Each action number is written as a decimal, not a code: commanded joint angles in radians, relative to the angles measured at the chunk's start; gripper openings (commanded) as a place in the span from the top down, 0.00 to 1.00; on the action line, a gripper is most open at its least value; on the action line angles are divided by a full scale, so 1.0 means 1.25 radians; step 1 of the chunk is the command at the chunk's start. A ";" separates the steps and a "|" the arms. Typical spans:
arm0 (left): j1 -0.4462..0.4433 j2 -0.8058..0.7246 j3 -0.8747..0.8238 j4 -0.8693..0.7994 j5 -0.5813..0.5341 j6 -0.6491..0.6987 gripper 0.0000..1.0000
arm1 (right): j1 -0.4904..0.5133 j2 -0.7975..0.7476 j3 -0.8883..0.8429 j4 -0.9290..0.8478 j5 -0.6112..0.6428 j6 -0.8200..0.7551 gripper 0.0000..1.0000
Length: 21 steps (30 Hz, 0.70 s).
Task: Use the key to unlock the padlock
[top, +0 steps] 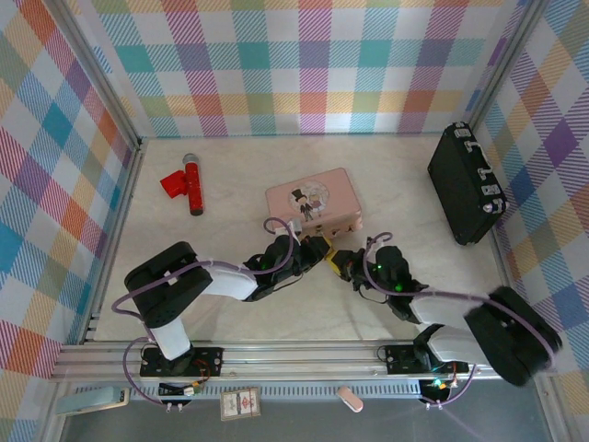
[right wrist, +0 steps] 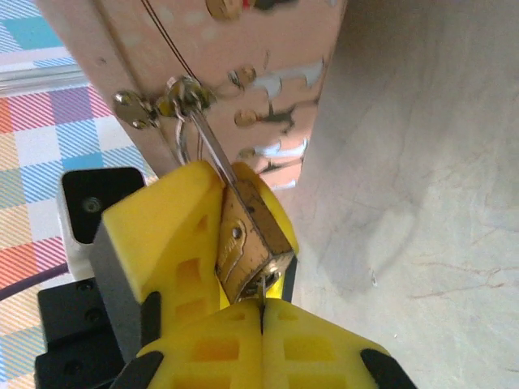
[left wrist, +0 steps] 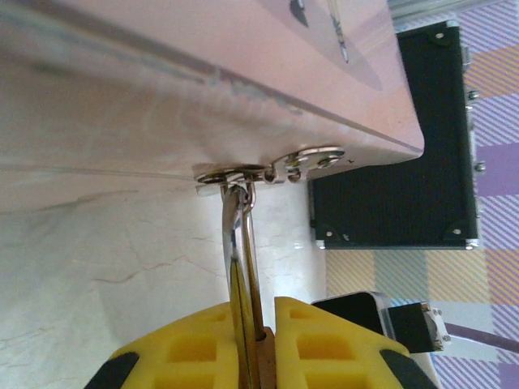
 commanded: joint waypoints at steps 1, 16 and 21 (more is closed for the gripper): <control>-0.019 -0.054 0.017 0.071 0.047 0.018 1.00 | -0.018 -0.111 0.033 -0.221 0.101 -0.096 1.00; -0.010 -0.085 0.007 0.032 0.026 0.035 1.00 | -0.029 -0.049 0.008 -0.096 0.012 -0.101 1.00; 0.012 -0.091 -0.008 0.019 0.020 0.038 1.00 | -0.029 -0.093 0.004 -0.144 0.008 -0.160 1.00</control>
